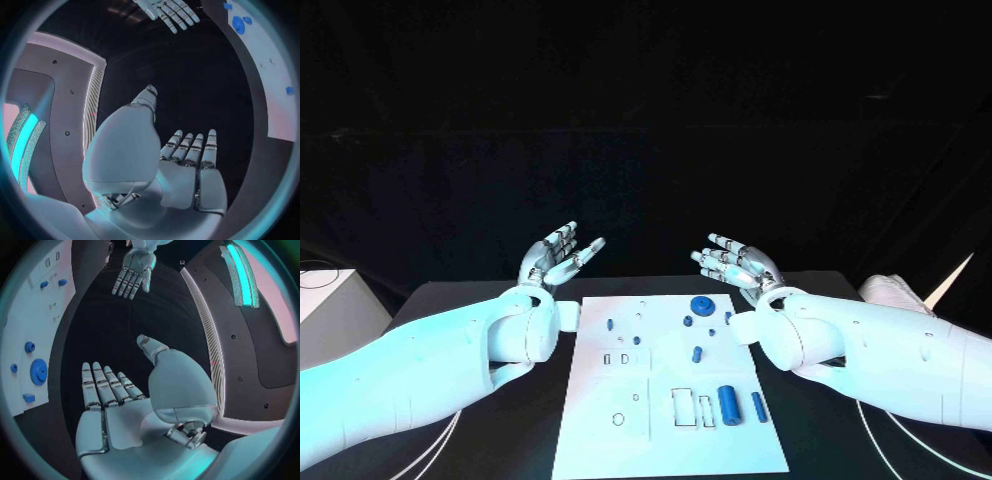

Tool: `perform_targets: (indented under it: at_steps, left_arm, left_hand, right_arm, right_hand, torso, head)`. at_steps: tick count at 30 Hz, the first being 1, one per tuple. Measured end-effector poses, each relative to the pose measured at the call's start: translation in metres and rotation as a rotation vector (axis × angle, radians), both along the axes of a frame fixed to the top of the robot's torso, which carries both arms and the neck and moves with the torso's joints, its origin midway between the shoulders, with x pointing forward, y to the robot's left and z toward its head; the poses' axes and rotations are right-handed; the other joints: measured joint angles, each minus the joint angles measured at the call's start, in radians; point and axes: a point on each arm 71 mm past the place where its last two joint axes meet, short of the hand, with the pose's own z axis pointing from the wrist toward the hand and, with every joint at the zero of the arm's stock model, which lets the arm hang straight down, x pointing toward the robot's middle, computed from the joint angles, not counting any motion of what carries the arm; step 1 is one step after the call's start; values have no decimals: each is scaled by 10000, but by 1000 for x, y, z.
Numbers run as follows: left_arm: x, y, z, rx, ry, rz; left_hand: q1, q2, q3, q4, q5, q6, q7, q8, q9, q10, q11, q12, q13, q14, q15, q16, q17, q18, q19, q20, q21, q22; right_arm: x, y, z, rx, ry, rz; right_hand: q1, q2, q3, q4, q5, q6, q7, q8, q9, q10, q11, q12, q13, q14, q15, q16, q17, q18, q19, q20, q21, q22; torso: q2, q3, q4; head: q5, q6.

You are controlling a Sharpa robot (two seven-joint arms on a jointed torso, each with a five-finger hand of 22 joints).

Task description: Assemble the parts on the task board

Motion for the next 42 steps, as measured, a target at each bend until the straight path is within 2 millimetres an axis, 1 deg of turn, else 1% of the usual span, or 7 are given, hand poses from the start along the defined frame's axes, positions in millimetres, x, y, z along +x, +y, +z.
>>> perform_targets:
  at_steps: [8,12,25,34,38,40,42]
  left_arm:
    - [-7,3,7,-361,-152,-626]
    - [-16,34,17,-197,-346,-731]
    - [-40,28,36,-391,-651,-1987]
    - [-61,27,46,-631,-577,-2735]
    - [-69,23,50,-765,-522,-3071]
    - [-73,21,51,-829,-492,-3226]
    - [-76,20,52,-882,-465,-3356]
  left_hand:
    - [620,429,272,90,-6,1384,81,405,254,1556,466,234,149,1244,186,310,213,199,739,254,318,158]
    - [689,676,547,-19,-35,3015,248,887,565,4211,776,626,304,3682,280,946,604,196,3168,258,1231,602]
    - [767,664,1289,-351,-73,5402,721,1561,966,7401,-3,982,400,7442,-718,2720,1882,595,5918,-272,3405,1520]
    - [490,370,1763,-605,-73,5493,741,1561,956,7701,-168,569,395,8039,-1005,4444,3246,591,6360,-651,5558,2808]
    - [354,233,2075,-779,-73,5529,706,1507,937,7734,-201,466,395,7690,-1076,5426,3985,589,5921,-756,6936,3727]
    - [292,172,2130,-826,-73,5528,705,1506,937,7734,-201,466,395,7606,-1071,5669,4150,588,5818,-754,7265,3941]
    - [231,111,2239,-888,-73,5529,705,1507,937,7734,-201,466,395,7506,-1065,6134,4439,587,5702,-752,7788,4273]
  right_arm:
    - [5,-2,7,-762,-204,1166]
    - [11,-23,23,-2547,-1560,1387]
    - [15,-20,51,-6876,-4093,2665]
    - [13,-20,56,-9855,-4615,3291]
    - [13,-18,54,-10958,-4649,3483]
    - [13,-18,53,-11476,-4633,3525]
    - [15,-17,52,-11923,-4607,3526]
  right_hand:
    - [856,-71,373,-372,-63,1853,125,479,371,2378,-157,294,152,2349,-246,521,294,329,1656,46,451,172]
    - [1199,-158,557,-646,-221,3190,269,793,604,3729,-335,349,191,3295,-435,710,393,547,2612,39,683,222]
    - [1598,-478,1193,-945,-432,5858,741,1366,919,6529,-962,349,234,5922,-1241,1547,959,700,5207,-597,1714,502]
    - [1654,-814,1008,-1013,-432,6712,378,1442,997,7622,-1452,325,252,8333,-2027,3071,2322,700,7033,-1479,3683,1587]
    - [1532,-1120,1138,-881,-368,6976,219,1425,1073,7833,-1656,308,271,9221,-2257,5186,4164,679,7859,-1764,5412,2996]
    - [1283,-1562,1383,-611,-368,7113,116,1289,1204,7733,-1729,271,282,9580,-2359,8718,8144,296,9090,-1942,8777,6857]
    - [1289,-1622,1309,-483,-368,7107,110,1266,1284,7441,-1707,271,302,9620,-2378,10949,9594,207,9389,-1924,10259,8327]
  torso:
    - [34,-6,4]
    - [234,-68,74]
    - [785,-103,263]
    - [1152,-151,415]
    - [1280,-184,484]
    - [1346,-200,519]
    - [1406,-219,553]
  head:
    - [-18,-21]
    - [-95,-118]
    - [-332,-79]
    - [-562,1]
    - [-665,9]
    - [-717,-3]
    - [-761,-13]
